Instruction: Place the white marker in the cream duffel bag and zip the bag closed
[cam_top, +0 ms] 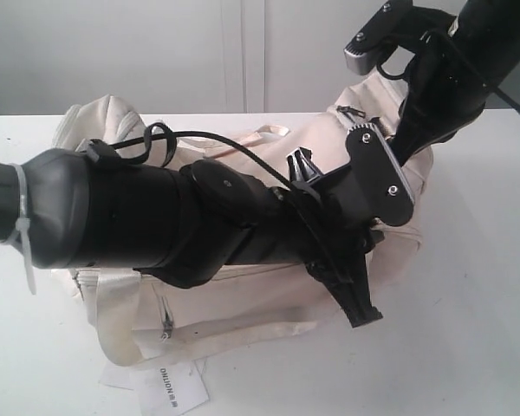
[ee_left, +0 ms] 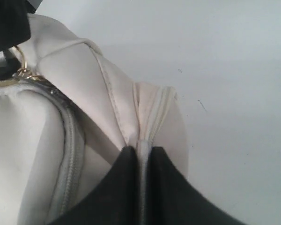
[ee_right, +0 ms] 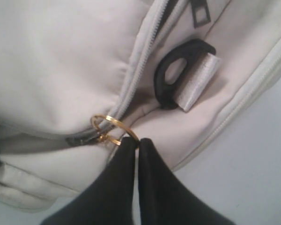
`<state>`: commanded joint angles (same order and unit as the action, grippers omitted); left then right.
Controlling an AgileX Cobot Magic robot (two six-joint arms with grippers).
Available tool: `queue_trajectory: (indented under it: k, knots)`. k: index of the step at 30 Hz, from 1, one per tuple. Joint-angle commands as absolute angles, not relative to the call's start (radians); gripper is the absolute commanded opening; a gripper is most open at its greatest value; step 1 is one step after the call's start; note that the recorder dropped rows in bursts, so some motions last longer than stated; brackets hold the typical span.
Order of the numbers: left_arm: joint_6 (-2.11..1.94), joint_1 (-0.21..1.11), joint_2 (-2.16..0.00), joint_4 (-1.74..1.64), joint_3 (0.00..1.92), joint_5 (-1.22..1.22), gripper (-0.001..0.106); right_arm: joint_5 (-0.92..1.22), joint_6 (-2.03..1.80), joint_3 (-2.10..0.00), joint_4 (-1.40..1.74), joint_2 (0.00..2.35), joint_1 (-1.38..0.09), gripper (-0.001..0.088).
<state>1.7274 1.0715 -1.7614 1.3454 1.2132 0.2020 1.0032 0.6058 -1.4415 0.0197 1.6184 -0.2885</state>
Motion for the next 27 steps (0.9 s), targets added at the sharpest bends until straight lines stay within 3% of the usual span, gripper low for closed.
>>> queue_trajectory:
  k: [27]
  knots:
    - [1.73, 1.089, -1.752, 1.432, 1.199, 0.208, 0.0, 0.922, 0.599, -1.442, 0.06, 1.618, -0.289, 0.0]
